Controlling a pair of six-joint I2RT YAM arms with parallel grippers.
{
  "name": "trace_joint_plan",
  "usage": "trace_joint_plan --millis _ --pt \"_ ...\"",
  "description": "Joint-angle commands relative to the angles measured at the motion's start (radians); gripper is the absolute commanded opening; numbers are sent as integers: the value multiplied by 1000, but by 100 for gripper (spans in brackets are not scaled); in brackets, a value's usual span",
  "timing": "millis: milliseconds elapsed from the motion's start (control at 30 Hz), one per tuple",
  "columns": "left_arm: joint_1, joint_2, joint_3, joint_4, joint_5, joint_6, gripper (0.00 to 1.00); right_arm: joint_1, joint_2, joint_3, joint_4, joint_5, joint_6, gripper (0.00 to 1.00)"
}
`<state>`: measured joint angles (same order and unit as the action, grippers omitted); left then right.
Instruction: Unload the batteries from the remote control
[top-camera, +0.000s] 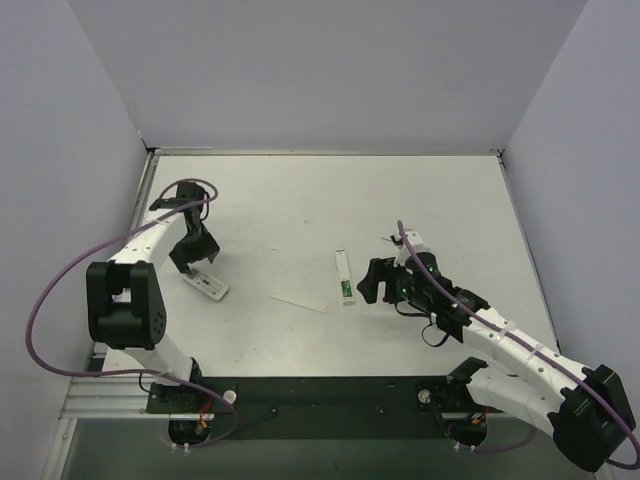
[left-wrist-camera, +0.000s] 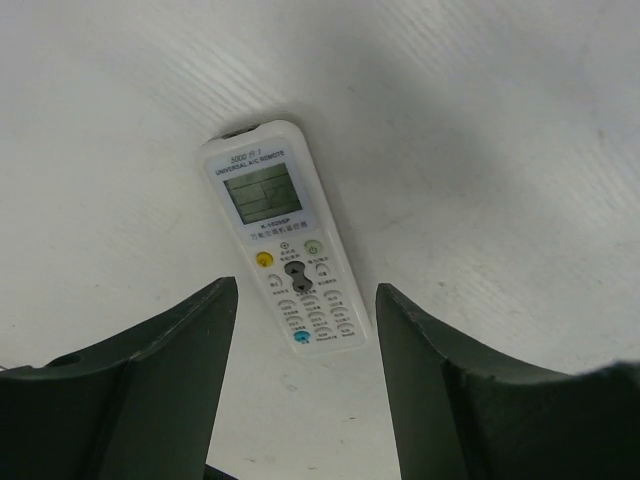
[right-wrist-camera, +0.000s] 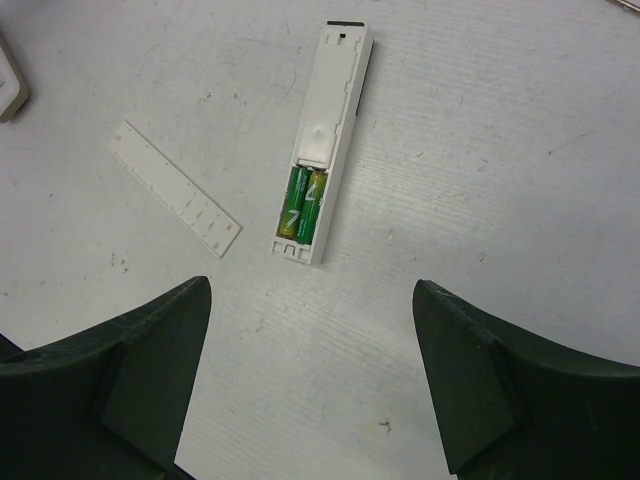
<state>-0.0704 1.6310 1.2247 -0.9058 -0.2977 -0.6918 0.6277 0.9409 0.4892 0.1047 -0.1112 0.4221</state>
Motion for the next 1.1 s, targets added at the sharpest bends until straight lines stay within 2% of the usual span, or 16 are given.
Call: trace_joint_plan --millis 0,400,600,1067 --pt "60 36 -25 82 63 32 68 -5 1 20 6 1 -3 76" --pt "66 113 -70 102 59 28 71 -5 6 20 10 -18 -17 75" --pt "64 90 -86 110 40 14 75 -5 12 17 18 -22 -19 74" --pt "98 -17 -134 116 3 -29 77 -5 1 6 32 -38 -17 74"
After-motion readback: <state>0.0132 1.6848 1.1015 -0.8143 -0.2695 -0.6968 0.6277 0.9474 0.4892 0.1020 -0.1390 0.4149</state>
